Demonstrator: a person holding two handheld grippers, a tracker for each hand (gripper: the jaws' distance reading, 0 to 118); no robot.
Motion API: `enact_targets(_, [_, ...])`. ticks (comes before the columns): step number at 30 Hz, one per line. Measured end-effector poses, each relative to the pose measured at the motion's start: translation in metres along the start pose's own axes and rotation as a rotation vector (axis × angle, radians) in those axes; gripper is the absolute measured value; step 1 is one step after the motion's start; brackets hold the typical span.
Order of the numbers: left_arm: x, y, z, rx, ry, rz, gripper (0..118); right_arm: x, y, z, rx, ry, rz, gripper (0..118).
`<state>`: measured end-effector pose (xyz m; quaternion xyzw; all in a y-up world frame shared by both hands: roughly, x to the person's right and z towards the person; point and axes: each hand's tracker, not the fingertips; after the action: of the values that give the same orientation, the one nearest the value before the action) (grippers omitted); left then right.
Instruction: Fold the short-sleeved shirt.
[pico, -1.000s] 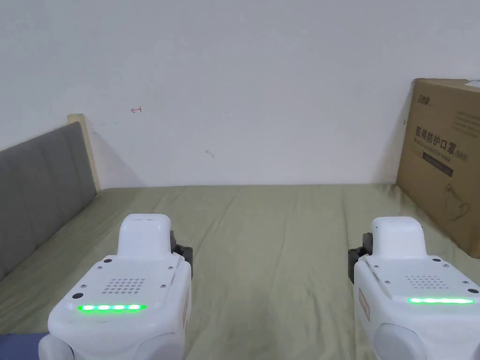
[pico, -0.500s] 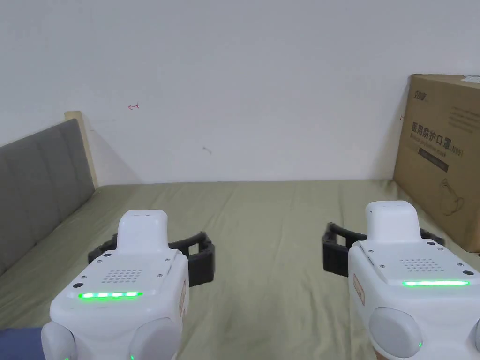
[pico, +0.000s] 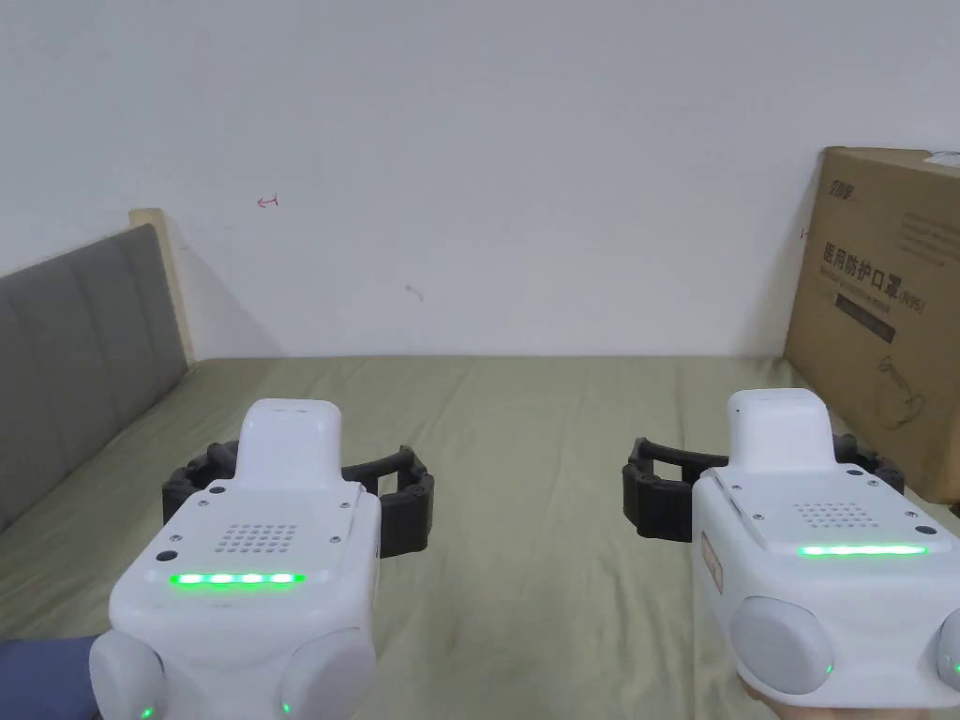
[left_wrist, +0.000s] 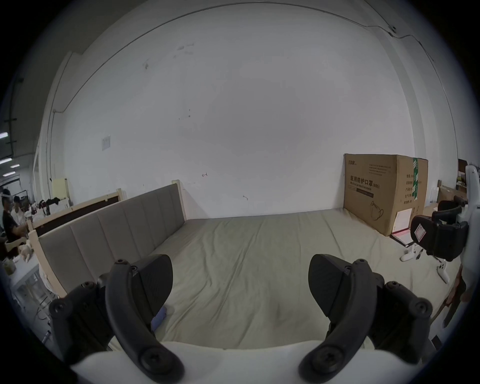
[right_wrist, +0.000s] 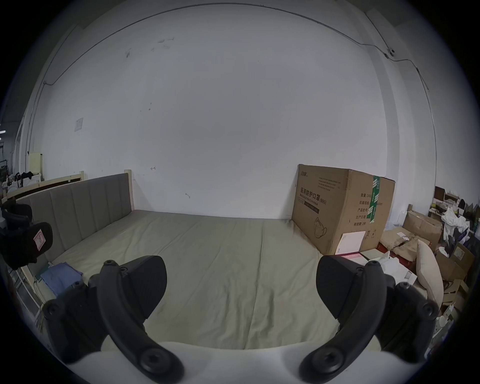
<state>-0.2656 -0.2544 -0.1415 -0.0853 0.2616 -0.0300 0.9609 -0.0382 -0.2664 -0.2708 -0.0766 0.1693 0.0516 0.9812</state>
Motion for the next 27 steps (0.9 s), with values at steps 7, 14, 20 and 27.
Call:
enact_targets(7, [-0.010, 0.007, -0.004, -0.063, -0.068, 0.141, 109, 0.003, 0.001, -0.001, 0.000, -0.004, 0.000, 115])
enact_targets(14, [0.002, 0.004, 0.001, 0.005, -0.002, 0.029, 112, 0.006, 0.000, -0.005, -0.014, -0.005, -0.010, 115])
enact_targets(20, [-0.004, 0.003, -0.006, -0.030, -0.091, 0.084, 113, 0.006, -0.003, -0.005, -0.022, -0.005, 0.000, 115])
enact_targets(27, [-0.001, -0.004, -0.003, 0.022, -0.052, 0.062, 115, 0.009, -0.006, -0.007, -0.033, -0.011, -0.014, 115])
